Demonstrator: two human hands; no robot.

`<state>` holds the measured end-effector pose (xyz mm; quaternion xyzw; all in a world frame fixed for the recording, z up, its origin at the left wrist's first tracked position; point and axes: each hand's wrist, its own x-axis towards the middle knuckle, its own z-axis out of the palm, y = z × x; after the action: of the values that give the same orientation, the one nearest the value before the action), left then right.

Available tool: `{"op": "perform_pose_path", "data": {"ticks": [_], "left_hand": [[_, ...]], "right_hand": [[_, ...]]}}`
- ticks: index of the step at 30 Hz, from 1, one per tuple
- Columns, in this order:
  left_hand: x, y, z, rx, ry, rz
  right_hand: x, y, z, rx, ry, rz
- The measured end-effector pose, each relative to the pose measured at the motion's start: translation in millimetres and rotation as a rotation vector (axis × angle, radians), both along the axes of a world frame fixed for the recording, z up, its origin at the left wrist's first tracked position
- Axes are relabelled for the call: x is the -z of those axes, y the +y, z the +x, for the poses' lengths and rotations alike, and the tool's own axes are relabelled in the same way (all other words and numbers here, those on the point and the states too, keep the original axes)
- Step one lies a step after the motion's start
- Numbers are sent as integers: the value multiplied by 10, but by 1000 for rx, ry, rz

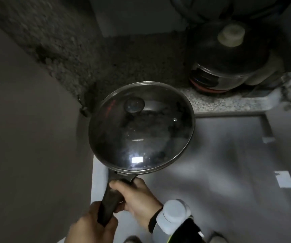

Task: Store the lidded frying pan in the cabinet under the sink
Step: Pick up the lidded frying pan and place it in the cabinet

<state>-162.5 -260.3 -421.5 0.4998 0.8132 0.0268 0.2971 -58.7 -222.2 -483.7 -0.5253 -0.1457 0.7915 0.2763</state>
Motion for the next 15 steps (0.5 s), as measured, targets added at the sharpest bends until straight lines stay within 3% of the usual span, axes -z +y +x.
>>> {"op": "perform_pose_path", "data": {"ticks": [10,15], "left_hand": [[739,919,-43,56,29,262],[1043,1279,24,61,22,287]], "right_hand": [[785,1153,-99,-25,86,152],[998,1606,-15,-50,85,160]]}}
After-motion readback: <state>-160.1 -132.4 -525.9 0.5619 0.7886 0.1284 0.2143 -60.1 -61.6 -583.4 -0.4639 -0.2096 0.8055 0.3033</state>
